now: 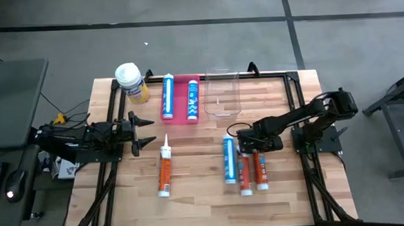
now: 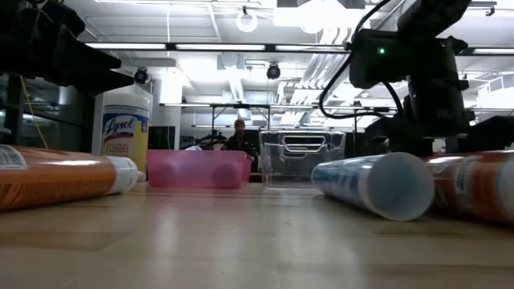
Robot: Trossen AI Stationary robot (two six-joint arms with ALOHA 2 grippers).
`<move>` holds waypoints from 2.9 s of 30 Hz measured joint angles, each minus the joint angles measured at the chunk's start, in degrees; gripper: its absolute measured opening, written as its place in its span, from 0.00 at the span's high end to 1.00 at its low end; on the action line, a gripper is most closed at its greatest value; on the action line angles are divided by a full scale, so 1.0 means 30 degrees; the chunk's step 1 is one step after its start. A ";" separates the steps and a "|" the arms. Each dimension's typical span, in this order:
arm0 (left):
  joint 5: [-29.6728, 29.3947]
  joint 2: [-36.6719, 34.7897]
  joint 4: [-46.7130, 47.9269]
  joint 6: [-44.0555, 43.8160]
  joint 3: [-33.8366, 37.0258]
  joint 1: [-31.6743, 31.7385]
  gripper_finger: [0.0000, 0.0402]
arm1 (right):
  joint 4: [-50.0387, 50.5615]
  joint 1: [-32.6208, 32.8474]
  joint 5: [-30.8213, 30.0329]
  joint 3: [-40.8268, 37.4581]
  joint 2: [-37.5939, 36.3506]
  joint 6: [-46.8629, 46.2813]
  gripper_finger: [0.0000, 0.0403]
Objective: Sort silicone sealant tubes
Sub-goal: Put the orange silicone sealant into the transparent bin
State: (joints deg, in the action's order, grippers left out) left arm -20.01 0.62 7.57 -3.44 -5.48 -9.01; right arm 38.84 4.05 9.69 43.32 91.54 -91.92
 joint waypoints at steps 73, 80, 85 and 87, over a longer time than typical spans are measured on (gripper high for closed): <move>0.0007 0.0000 0.0015 -0.0005 0.0000 0.0002 0.21 | -1.6242 -0.8867 -2.0036 0.9290 0.1807 2.7267 0.49; 0.0007 0.0000 0.0011 -0.0003 0.0000 0.0000 0.21 | -1.8921 -0.9720 -1.9184 0.9249 0.3994 2.6322 0.49; 0.0007 0.0000 0.0007 -0.0007 0.0000 0.0003 0.21 | -2.0294 -1.0063 -1.8640 0.9249 0.5369 2.5769 0.49; 0.0007 0.0000 0.0008 -0.0003 0.0000 0.0004 0.21 | -2.1067 -1.0126 -1.8425 0.9249 0.5781 2.5727 0.49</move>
State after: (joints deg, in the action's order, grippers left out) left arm -19.99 0.62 7.60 -3.45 -5.48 -8.99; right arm -24.36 -26.32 -45.58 71.07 108.88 -14.74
